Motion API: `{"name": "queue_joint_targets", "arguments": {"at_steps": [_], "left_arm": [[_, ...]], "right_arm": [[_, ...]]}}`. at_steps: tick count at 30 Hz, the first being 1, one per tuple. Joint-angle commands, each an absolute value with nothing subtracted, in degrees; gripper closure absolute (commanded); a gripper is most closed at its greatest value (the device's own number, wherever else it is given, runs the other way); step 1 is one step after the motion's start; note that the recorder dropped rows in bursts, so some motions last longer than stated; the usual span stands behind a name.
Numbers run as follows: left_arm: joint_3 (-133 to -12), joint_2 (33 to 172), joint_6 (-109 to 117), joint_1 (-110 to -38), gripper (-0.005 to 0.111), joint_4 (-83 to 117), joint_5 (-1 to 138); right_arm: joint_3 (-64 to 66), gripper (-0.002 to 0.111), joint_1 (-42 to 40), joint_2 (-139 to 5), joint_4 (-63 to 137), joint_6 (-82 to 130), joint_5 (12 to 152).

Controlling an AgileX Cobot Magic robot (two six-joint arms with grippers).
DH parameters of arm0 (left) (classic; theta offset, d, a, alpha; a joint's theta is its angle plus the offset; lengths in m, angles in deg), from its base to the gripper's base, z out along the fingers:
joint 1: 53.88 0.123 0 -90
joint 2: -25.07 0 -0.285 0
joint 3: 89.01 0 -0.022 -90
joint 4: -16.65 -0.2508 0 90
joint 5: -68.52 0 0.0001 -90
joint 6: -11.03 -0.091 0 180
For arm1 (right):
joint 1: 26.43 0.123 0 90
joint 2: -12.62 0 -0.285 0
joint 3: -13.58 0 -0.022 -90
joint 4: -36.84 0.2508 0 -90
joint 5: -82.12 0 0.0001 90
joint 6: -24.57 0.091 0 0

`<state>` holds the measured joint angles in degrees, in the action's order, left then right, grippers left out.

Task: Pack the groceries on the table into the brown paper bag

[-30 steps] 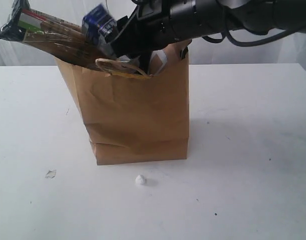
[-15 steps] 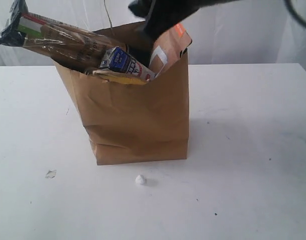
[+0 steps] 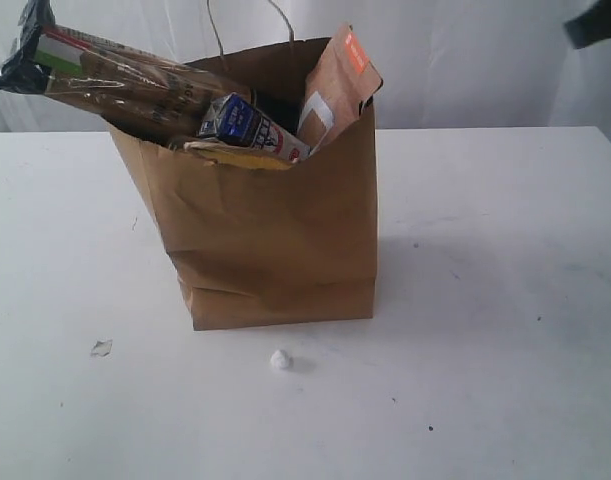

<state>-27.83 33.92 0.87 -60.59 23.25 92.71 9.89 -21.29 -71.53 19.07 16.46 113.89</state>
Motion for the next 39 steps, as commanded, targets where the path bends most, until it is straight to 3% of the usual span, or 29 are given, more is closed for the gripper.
{"name": "queue_joint_targets", "arguments": {"at_steps": [1,4,9,19,30,35,39], "left_arm": [[-27.5,33.5,0.7,-61.1,0.107,23.8,92.5],[-27.5,33.5,0.7,-61.1,0.107,23.8,92.5],[-27.5,33.5,0.7,-61.1,0.107,23.8,92.5],[-27.5,33.5,0.7,-61.1,0.107,23.8,92.5],[-27.5,33.5,0.7,-61.1,0.107,23.8,92.5],[-27.5,33.5,0.7,-61.1,0.107,23.8,92.5],[-27.5,33.5,0.7,-61.1,0.107,23.8,92.5]], "right_arm": [[4.9,0.108,-37.0,-71.4,15.6,41.7,102.9],[2.1,0.108,-43.0,-70.1,16.2,57.5,103.5],[-7.1,0.108,-43.4,-61.1,16.2,57.4,98.8],[-24.5,0.108,-25.4,-33.3,16.3,42.6,90.6],[-24.8,0.108,-23.7,-12.2,17.4,52.2,97.1],[-24.8,0.108,-23.7,-6.5,17.4,51.7,106.3],[-24.9,0.108,-23.7,-4.8,17.0,51.7,105.1]]}}
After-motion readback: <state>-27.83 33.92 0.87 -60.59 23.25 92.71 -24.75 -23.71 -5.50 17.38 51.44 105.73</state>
